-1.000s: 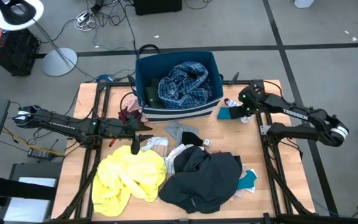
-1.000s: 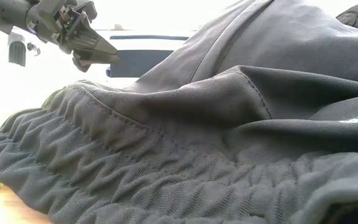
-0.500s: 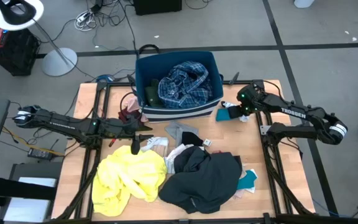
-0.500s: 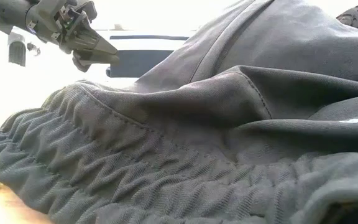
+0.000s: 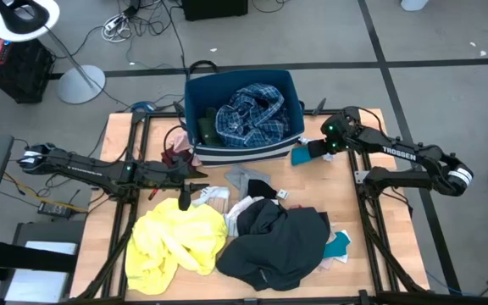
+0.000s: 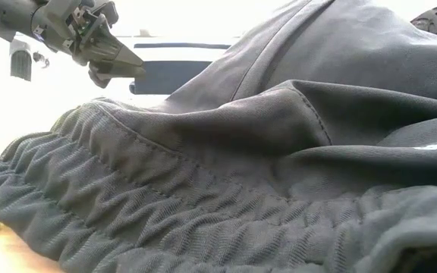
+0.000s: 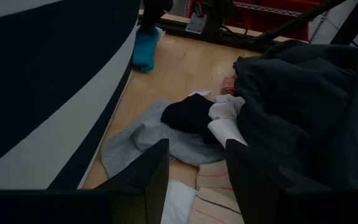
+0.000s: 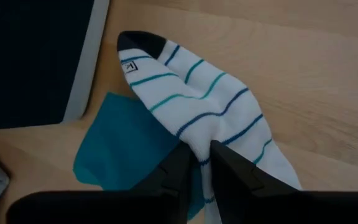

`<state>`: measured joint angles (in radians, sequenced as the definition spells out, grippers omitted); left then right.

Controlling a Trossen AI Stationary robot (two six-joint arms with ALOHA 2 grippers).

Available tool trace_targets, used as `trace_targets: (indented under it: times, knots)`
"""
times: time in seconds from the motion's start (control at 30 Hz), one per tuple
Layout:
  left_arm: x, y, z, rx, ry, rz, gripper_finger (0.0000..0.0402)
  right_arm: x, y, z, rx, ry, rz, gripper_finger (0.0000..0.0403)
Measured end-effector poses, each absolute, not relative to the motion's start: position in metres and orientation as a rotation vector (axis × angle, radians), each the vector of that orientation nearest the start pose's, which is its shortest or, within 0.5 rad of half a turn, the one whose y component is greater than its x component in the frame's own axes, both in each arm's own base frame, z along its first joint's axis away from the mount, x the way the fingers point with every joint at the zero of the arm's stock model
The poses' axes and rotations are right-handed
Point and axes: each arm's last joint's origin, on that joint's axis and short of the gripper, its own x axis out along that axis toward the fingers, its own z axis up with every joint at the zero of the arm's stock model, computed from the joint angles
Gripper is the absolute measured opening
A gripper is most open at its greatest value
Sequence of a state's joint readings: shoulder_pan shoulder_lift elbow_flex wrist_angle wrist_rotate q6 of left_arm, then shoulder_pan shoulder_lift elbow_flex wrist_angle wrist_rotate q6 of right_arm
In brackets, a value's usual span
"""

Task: Sort clothes
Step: Put the top white patterned sock into the blue laundry bin

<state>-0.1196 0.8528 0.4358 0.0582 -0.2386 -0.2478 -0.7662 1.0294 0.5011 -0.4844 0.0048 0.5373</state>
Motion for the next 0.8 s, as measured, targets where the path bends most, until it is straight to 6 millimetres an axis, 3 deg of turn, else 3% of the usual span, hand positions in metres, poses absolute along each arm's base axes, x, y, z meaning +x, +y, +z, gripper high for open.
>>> trace_targets:
  times: [0.5,0.8]
  knots:
    - [0.1839,-0.0152,0.2243,-0.181,0.337,0.161,0.0163,0.1362,-0.1278,0.1832,0.865,0.64,-0.862,0.0055]
    - [0.1839,-0.0152,0.2243,-0.181,0.336,0.161,0.0163,0.1293,-0.1258,0.1783,0.858,0.719,-0.938,0.0043]
